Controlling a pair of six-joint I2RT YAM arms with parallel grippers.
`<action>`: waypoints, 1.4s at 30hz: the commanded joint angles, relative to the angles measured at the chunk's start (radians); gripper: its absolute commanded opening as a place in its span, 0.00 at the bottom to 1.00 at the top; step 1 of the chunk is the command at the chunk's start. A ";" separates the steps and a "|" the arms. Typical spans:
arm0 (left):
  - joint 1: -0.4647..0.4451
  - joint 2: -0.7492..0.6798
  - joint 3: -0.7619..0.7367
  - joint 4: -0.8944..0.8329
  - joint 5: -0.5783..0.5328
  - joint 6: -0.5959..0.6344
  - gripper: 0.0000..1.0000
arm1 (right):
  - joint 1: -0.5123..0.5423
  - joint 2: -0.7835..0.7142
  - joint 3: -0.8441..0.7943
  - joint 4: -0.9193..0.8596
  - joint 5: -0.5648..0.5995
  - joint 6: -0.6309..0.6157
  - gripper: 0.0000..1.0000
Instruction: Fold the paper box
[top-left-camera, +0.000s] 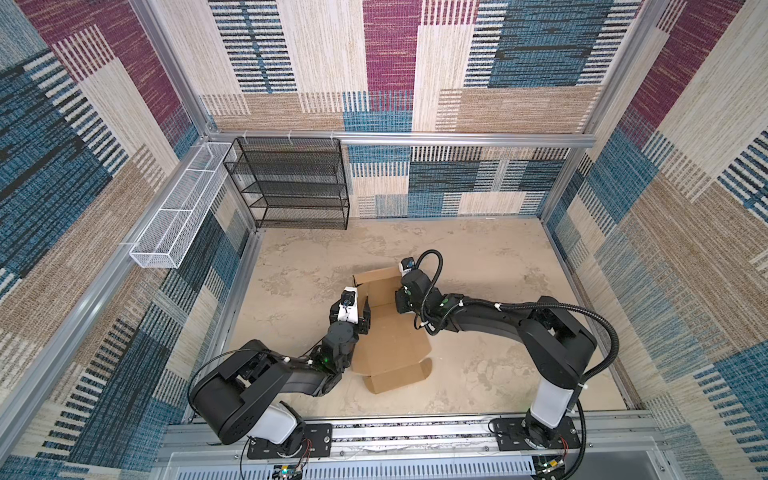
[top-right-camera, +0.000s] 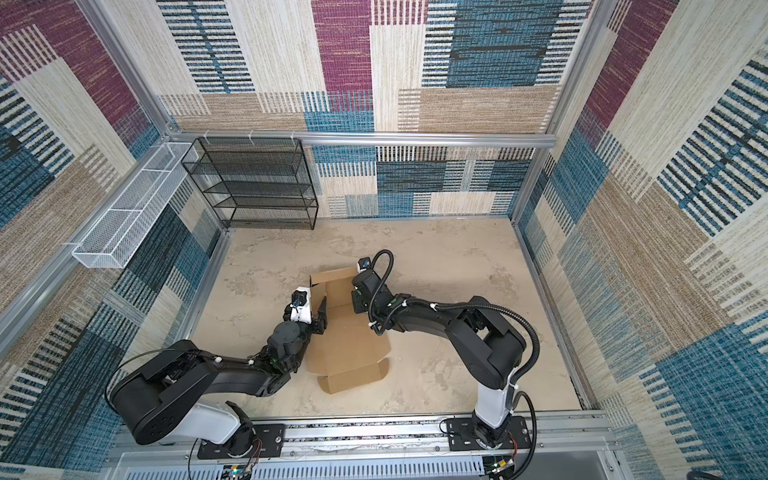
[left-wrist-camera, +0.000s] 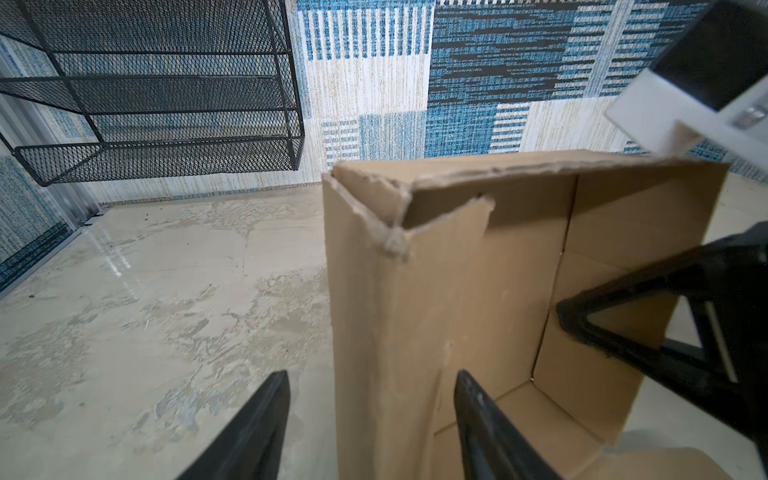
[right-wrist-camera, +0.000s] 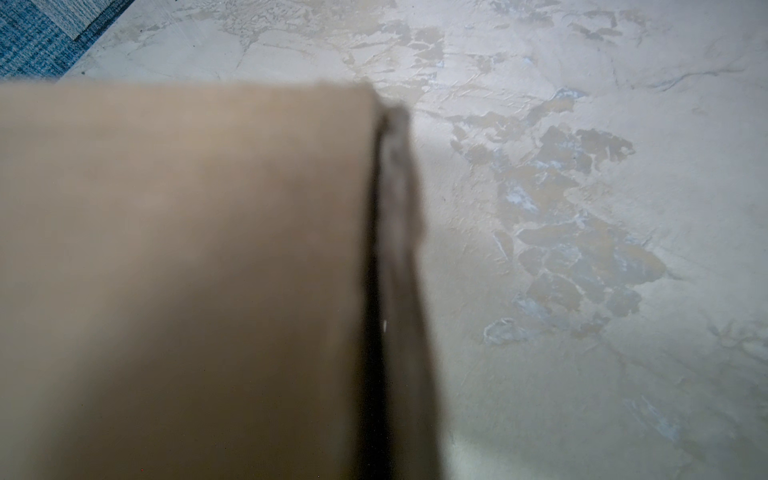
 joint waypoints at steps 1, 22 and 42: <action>0.005 -0.008 -0.001 -0.004 -0.021 0.020 0.66 | -0.001 -0.010 0.002 0.015 0.005 -0.003 0.00; 0.045 -0.068 0.039 -0.133 0.084 -0.008 0.64 | -0.001 0.004 0.033 0.014 -0.017 -0.017 0.00; 0.081 0.013 0.109 -0.177 0.025 -0.022 0.51 | -0.001 -0.016 0.013 0.020 -0.007 -0.011 0.00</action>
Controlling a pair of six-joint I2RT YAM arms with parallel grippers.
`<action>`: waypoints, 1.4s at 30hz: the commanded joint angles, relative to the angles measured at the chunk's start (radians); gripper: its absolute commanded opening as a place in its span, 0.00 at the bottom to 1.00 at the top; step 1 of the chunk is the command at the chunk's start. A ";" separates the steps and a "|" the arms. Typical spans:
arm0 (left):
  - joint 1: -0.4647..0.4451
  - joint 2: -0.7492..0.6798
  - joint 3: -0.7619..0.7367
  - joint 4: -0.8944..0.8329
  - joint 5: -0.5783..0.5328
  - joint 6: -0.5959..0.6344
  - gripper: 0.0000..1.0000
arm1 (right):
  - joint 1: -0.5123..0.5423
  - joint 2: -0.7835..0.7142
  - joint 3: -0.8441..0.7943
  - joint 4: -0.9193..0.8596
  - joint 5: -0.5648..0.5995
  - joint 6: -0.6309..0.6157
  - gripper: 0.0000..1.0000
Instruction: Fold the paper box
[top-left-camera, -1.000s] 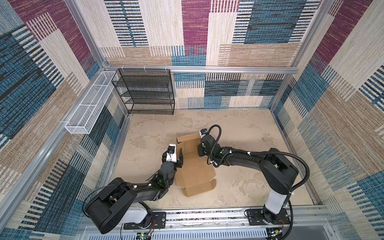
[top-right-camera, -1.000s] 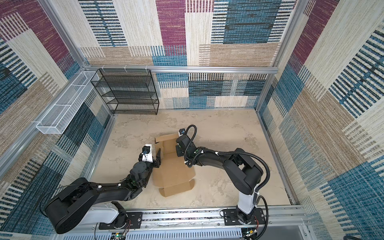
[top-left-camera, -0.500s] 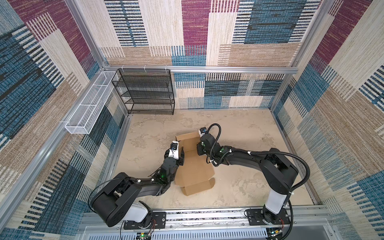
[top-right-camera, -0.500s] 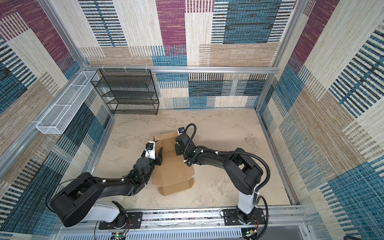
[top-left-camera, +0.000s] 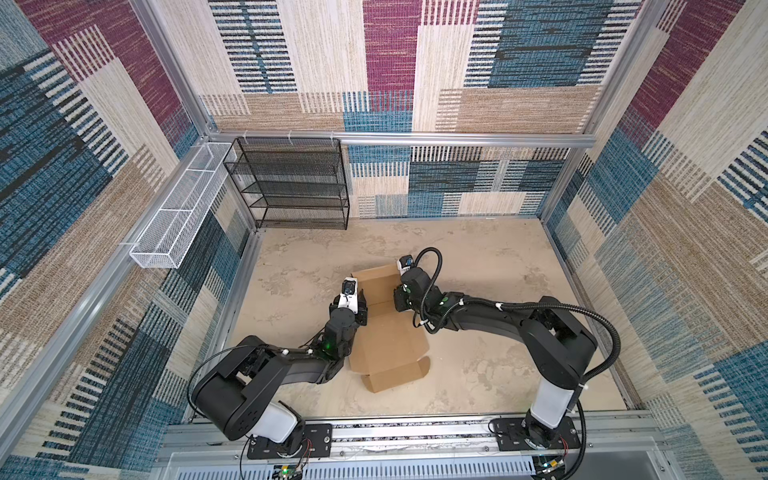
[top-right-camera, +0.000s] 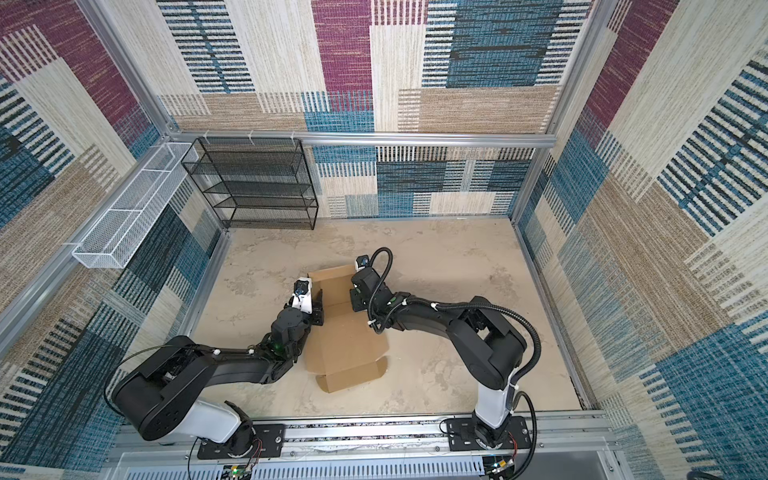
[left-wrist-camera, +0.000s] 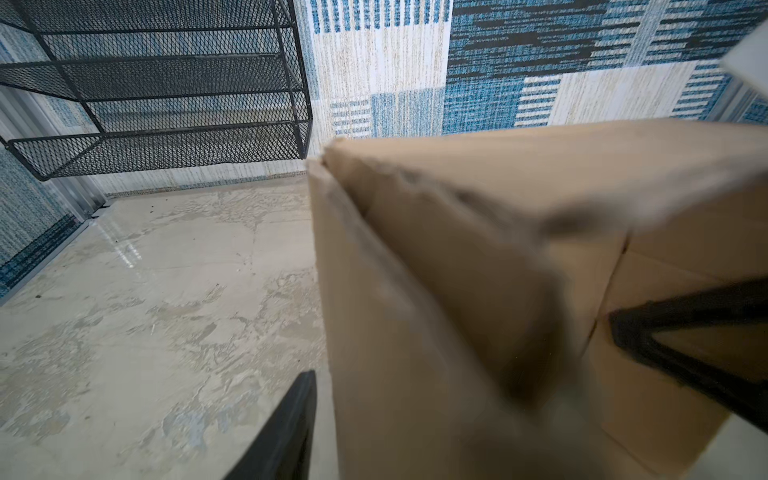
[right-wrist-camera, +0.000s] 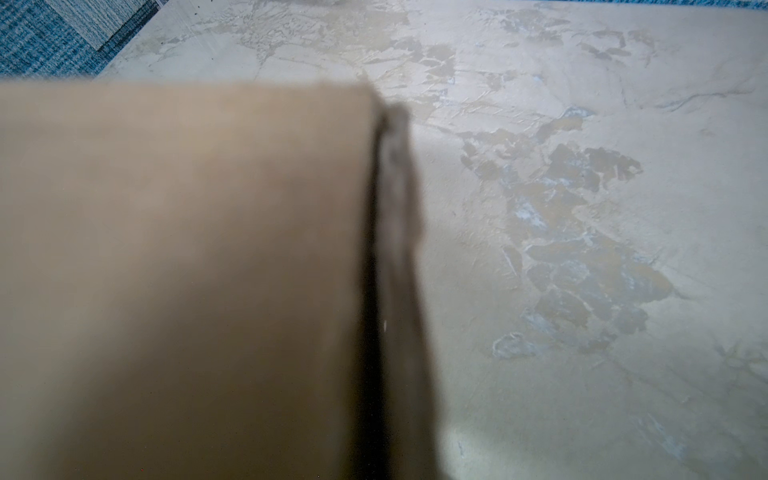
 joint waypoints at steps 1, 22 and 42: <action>0.006 -0.008 0.005 -0.031 -0.023 -0.018 0.53 | -0.001 -0.012 -0.004 0.020 0.009 0.004 0.00; 0.032 -0.018 0.022 -0.048 -0.001 -0.038 0.11 | 0.001 -0.009 -0.006 0.021 -0.003 0.007 0.00; 0.031 0.004 0.059 -0.069 0.018 -0.104 0.00 | 0.010 0.007 0.017 -0.002 0.003 0.038 0.00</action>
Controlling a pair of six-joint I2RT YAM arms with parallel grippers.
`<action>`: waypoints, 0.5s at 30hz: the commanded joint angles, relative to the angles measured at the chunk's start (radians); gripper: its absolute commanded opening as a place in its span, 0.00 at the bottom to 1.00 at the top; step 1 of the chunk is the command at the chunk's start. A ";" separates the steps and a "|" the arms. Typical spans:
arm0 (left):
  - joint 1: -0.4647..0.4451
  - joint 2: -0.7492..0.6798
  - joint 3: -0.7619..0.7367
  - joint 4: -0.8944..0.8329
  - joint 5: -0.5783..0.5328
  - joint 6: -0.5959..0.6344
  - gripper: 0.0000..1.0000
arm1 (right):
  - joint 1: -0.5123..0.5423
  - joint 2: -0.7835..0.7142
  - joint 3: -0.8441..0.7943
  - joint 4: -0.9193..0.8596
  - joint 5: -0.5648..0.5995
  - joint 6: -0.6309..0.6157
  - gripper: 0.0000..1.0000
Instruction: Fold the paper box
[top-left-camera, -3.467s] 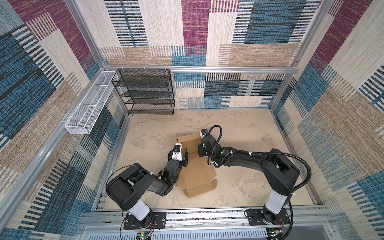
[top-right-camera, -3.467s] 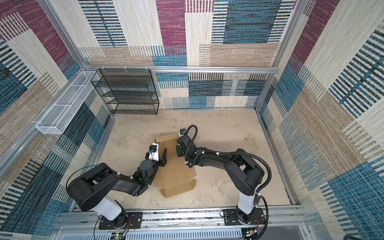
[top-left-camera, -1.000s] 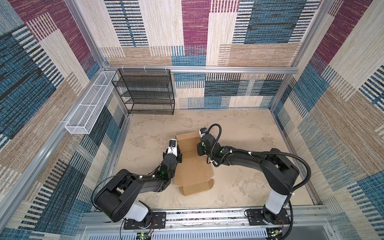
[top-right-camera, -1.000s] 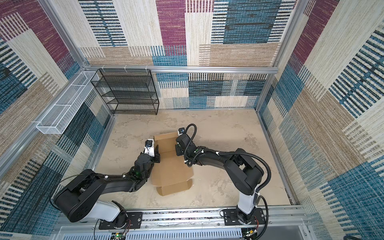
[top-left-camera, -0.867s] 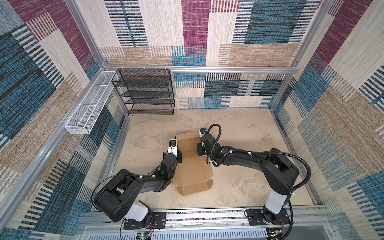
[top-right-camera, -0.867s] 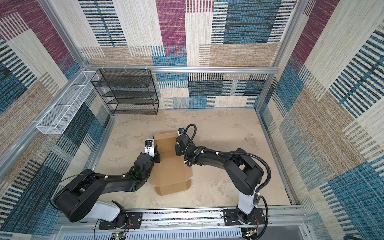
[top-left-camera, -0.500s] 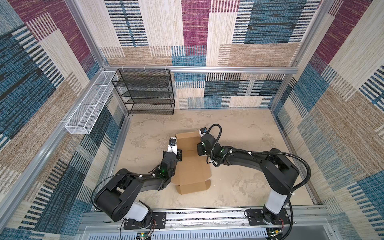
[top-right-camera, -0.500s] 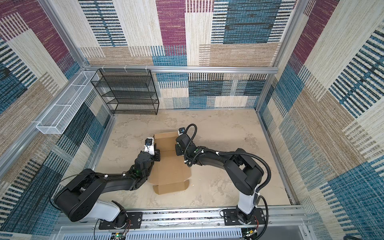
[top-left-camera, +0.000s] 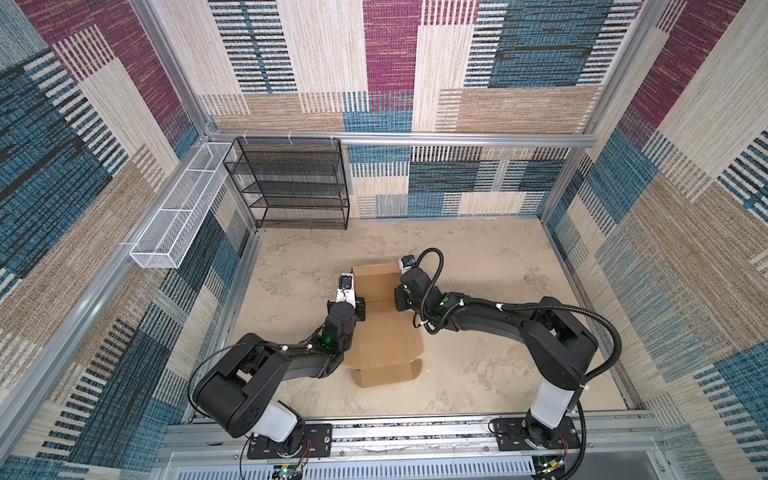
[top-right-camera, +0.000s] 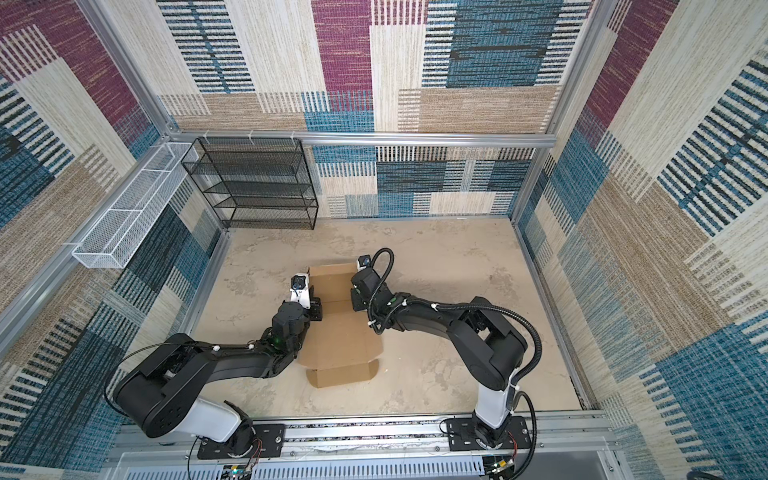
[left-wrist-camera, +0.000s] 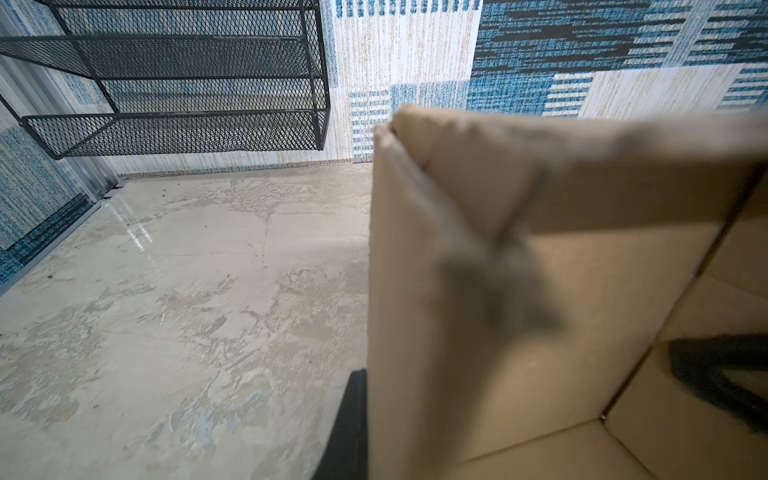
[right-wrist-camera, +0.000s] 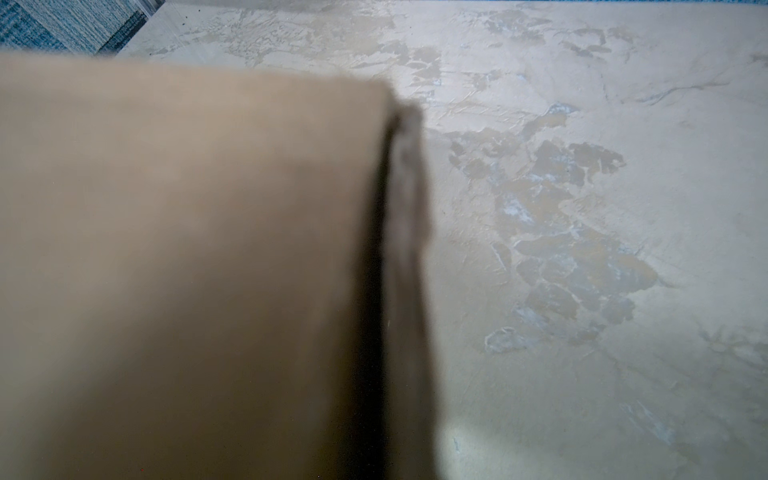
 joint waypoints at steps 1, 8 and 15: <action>0.000 -0.009 0.013 -0.005 0.024 -0.054 0.01 | 0.005 0.007 0.016 0.001 -0.018 0.013 0.00; 0.000 -0.023 0.008 -0.009 0.024 -0.058 0.21 | 0.004 0.012 0.018 -0.003 -0.014 0.019 0.00; 0.000 -0.037 0.005 -0.015 0.021 -0.055 0.26 | 0.005 0.015 0.022 -0.005 -0.017 0.019 0.00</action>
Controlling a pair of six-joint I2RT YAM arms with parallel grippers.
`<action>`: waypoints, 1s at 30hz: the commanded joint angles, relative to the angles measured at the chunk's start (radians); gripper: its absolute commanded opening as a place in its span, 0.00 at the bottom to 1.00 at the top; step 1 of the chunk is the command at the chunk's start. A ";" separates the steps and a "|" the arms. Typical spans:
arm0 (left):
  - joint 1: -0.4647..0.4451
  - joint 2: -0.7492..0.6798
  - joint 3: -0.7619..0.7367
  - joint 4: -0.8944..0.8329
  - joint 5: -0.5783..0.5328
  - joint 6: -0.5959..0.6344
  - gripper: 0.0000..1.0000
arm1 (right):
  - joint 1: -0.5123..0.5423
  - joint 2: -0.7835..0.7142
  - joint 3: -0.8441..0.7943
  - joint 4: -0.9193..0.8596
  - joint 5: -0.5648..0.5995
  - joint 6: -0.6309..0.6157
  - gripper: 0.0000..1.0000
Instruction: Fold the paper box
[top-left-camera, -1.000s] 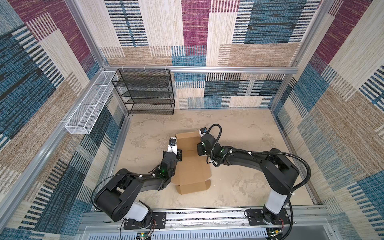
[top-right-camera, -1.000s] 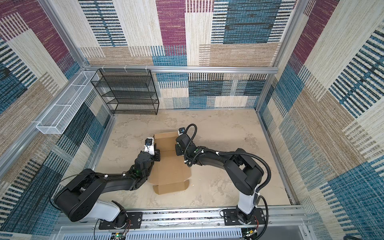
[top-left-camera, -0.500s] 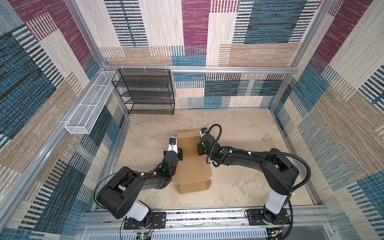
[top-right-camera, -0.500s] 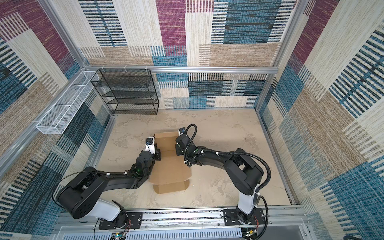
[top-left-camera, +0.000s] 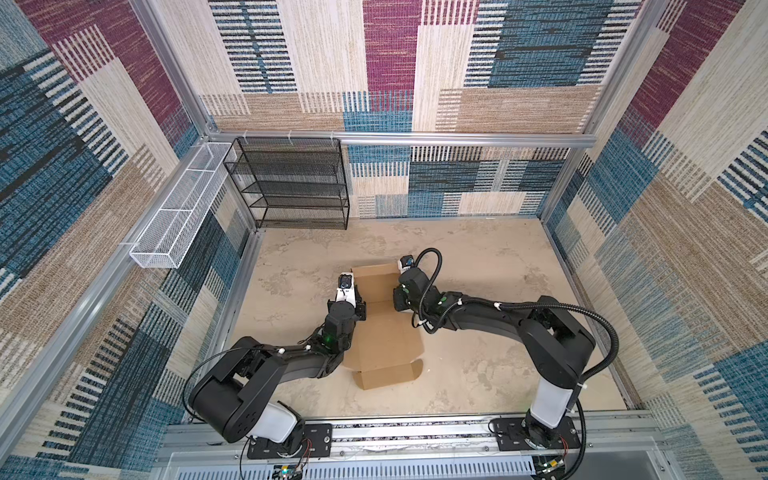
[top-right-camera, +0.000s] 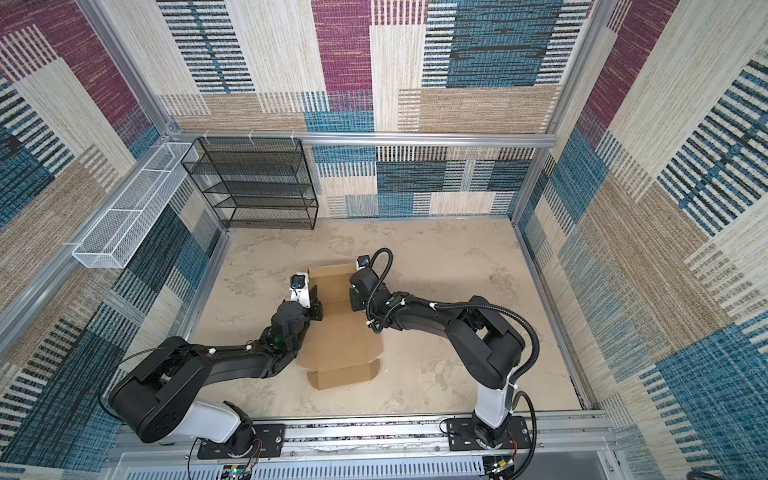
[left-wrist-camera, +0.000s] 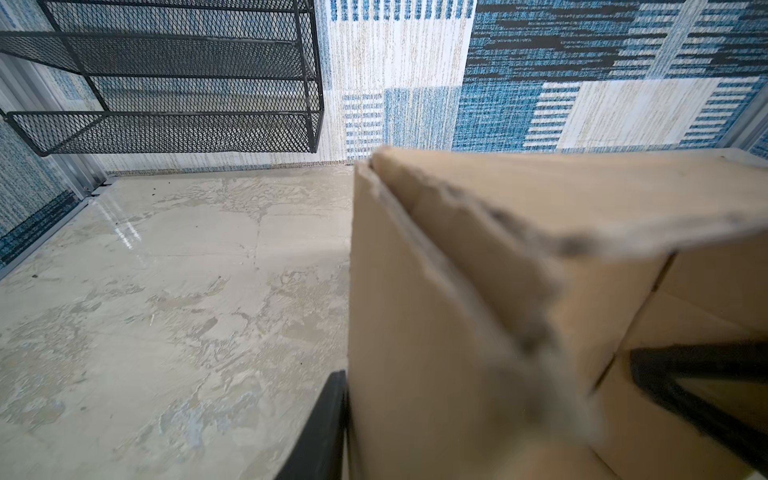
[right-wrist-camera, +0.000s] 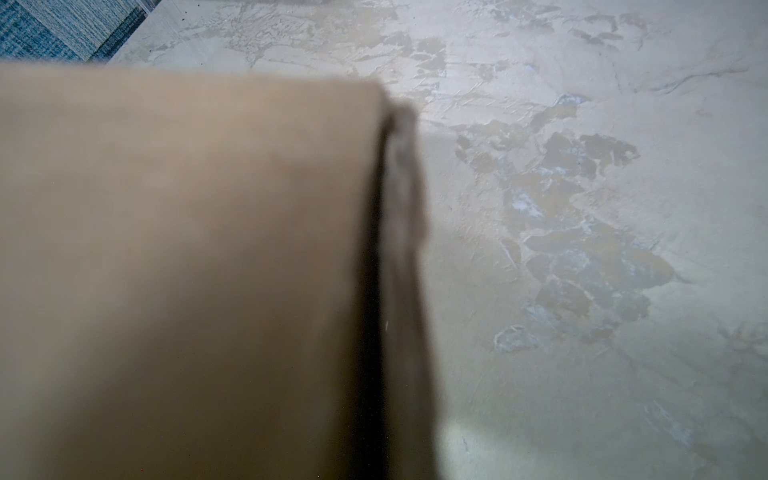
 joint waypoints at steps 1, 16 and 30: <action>0.001 -0.010 0.000 0.014 0.005 -0.033 0.26 | 0.003 0.004 0.010 0.011 -0.013 0.004 0.00; 0.001 0.007 0.047 0.030 -0.036 0.036 0.21 | 0.003 -0.001 0.001 0.018 -0.026 0.001 0.00; 0.001 0.015 0.039 0.010 -0.022 0.018 0.00 | 0.003 0.002 0.011 0.012 -0.022 0.004 0.00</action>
